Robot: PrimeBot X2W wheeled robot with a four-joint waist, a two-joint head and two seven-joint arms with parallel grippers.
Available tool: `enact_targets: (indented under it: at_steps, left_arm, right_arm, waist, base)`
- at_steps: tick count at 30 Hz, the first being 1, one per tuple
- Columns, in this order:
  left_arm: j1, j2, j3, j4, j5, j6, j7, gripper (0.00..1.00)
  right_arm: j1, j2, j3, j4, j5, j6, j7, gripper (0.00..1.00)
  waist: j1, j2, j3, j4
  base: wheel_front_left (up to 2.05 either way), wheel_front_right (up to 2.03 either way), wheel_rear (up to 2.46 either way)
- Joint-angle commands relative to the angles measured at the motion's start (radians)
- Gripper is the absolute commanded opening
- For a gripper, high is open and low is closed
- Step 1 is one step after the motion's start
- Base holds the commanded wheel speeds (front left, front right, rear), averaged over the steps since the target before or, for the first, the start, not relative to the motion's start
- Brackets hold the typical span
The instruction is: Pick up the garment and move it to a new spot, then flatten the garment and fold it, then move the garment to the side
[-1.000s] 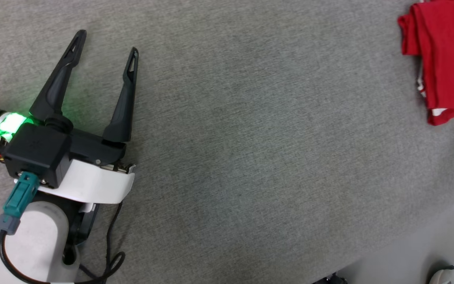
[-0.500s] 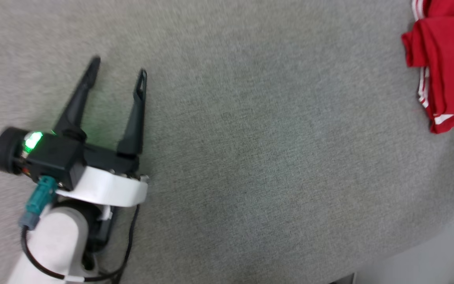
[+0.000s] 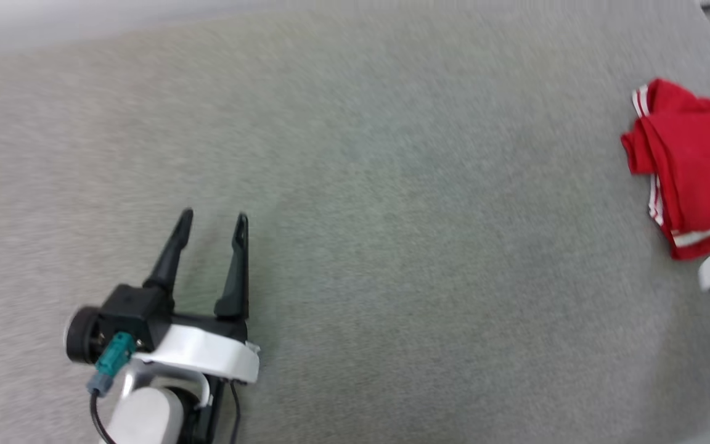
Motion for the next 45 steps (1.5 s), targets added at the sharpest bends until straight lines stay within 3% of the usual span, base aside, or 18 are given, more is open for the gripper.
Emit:
enact_targets:
  at_steps: [1,15,27,45]
  left_arm:
    - [0.015,-0.008,-0.003,0.015,-0.008,0.003,-0.012,1.00]
    - [0.129,-0.054,0.032,0.135,-0.050,0.019,-0.062,1.00]
    - [0.257,-0.029,0.067,0.139,-0.049,0.035,-0.067,1.00]
    - [0.276,-0.008,0.039,0.145,-0.026,0.043,-0.061,1.00]
  right_arm:
    - [0.044,0.009,0.014,-0.031,0.009,-0.001,-0.001,1.00]
    - [0.383,0.142,0.187,-0.401,0.069,-0.001,0.109,1.00]
    - [0.618,0.202,0.233,-0.666,0.067,-0.001,0.211,1.00]
    - [0.718,0.221,0.200,-0.756,0.053,-0.001,0.257,1.00]
  waist:
    - [0.0002,0.0000,-0.078,0.067]
    - [0.0002,0.0000,-0.283,0.198]
    - [0.0002,0.0000,-0.403,0.236]
    - [0.0002,0.0000,-0.420,0.239]
  base:
    - [0.00,0.00,0.00]
    - [0.00,0.00,0.00]
    - [0.00,0.00,0.00]
    - [0.00,0.00,0.00]
